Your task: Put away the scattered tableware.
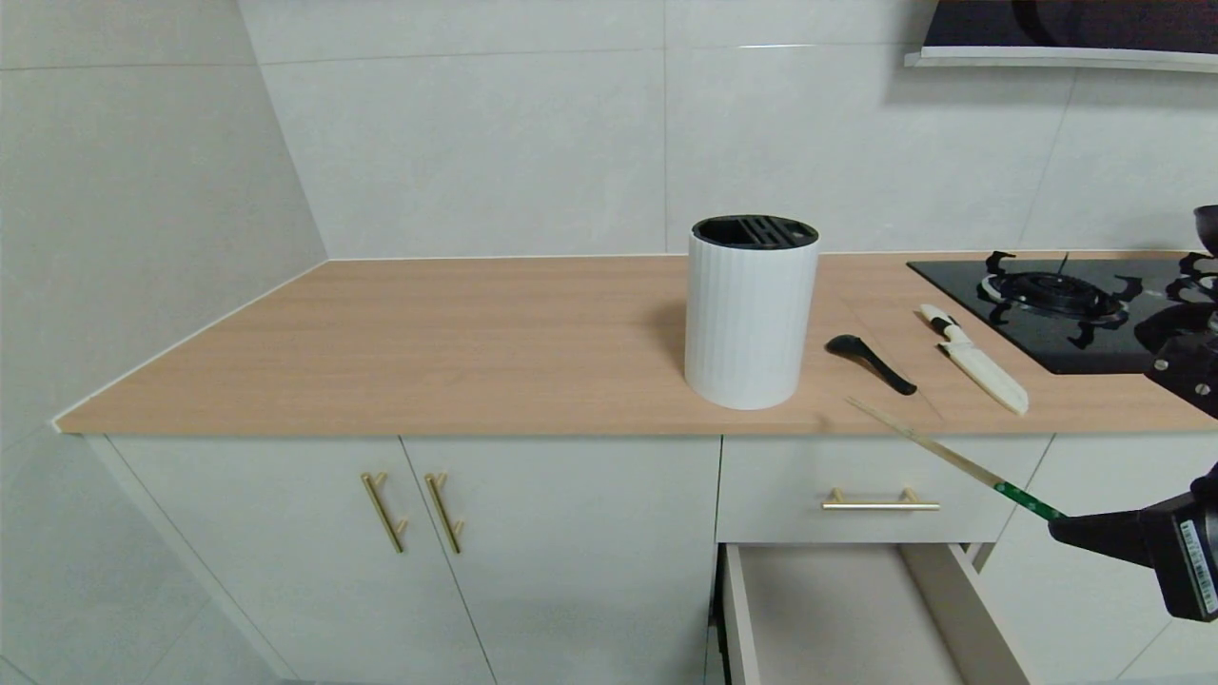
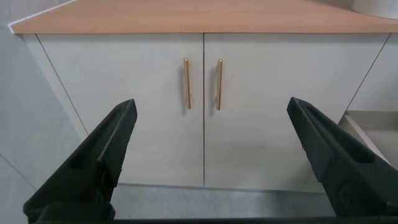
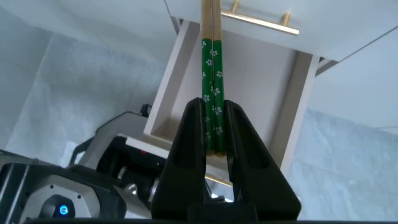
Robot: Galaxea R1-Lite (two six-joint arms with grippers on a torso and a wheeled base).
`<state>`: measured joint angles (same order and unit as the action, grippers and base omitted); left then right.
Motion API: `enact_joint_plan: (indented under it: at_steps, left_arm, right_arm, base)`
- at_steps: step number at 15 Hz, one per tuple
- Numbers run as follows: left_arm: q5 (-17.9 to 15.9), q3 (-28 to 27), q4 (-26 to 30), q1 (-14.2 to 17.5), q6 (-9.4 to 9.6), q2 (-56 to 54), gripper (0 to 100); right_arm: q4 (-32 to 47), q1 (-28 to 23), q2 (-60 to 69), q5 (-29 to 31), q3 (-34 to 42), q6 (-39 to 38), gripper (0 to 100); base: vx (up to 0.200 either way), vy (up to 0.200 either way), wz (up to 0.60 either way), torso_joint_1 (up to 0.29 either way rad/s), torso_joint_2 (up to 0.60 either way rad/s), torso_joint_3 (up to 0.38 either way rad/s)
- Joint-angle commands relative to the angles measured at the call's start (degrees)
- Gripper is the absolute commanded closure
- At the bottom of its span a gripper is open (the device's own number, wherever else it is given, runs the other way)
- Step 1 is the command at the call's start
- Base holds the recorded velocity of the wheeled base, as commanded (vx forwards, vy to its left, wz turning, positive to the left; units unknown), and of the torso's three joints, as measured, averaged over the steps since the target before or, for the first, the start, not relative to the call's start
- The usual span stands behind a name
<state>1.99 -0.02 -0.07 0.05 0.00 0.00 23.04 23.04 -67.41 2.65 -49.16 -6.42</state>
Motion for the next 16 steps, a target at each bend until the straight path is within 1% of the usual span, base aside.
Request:
enact_joint_plan:
  at_steps: [1, 5, 10, 16]
  left_arm:
    - [0.03, 0.02, -0.01, -0.05, 0.0, 0.09, 0]
    - [0.03, 0.02, -0.01, 0.04, 0.0, 0.09, 0]
    - [0.03, 0.02, -0.01, 0.04, 0.0, 0.09, 0]
    - [0.03, 0.02, -0.01, 0.04, 0.0, 0.09, 0]
  right_arm:
    - [-0.01, 0.34, -0.09, -0.01, 0.65, 0.1, 100]
    - [-0.19, 0.95, -0.35, -0.01, 1.88, 2.21, 100]
    - [-0.19, 1.74, -0.44, -0.01, 2.41, 2.47, 100]
    - [-0.19, 2.18, -0.88, -0.01, 2.76, 2.47, 100]
  base:
    - [0.0, 0.0, 0.0, 0.0, 0.0, 0.0]
    - [0.0, 0.0, 0.0, 0.0, 0.0, 0.0]
    - [0.0, 0.0, 0.0, -0.007, 0.02, 0.013]
    - [0.0, 0.0, 0.0, -0.168, 0.41, 0.237]
